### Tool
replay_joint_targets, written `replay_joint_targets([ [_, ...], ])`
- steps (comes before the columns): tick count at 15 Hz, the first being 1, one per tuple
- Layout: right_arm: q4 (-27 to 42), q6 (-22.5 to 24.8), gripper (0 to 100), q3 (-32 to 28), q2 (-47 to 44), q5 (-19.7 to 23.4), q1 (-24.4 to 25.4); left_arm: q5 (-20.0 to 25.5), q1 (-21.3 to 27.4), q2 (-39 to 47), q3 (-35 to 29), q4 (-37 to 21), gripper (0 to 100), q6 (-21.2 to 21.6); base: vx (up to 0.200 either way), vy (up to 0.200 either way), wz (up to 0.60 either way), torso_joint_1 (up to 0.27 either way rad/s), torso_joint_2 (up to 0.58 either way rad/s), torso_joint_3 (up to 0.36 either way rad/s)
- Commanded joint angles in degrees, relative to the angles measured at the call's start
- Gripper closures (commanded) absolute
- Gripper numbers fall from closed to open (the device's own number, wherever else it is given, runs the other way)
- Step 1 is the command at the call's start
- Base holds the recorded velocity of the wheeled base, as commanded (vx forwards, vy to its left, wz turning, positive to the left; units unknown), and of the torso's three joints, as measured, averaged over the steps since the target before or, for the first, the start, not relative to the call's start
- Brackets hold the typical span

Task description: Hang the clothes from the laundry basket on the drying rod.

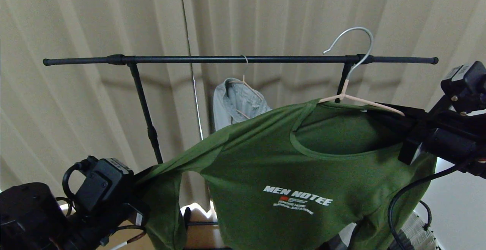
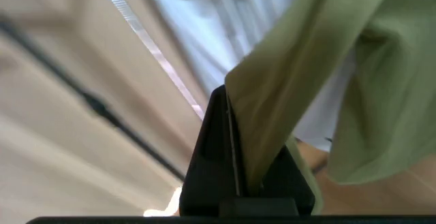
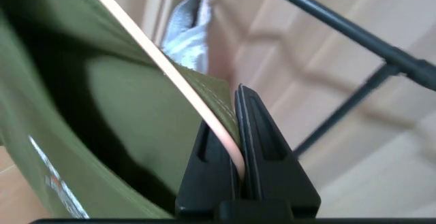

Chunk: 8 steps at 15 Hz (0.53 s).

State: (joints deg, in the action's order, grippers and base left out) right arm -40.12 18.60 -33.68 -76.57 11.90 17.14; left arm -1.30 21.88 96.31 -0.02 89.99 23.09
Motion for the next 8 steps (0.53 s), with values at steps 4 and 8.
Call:
replay_joint_targets([
  [4, 0.0, 0.0, 100, -0.4, -0.1, 0.0, -1.6, -0.1, -1.4, -2.0, 0.0, 0.0, 100, -0.1, 0.000, 0.000, 0.00, 0.000, 0.00, 0.000],
  [8, 0.4, 0.0, 100, -0.9, -0.1, 0.0, -1.6, -0.2, 0.5, -3.0, 0.0, 0.0, 0, -0.1, 0.000, 0.000, 0.00, 0.000, 0.00, 0.000],
])
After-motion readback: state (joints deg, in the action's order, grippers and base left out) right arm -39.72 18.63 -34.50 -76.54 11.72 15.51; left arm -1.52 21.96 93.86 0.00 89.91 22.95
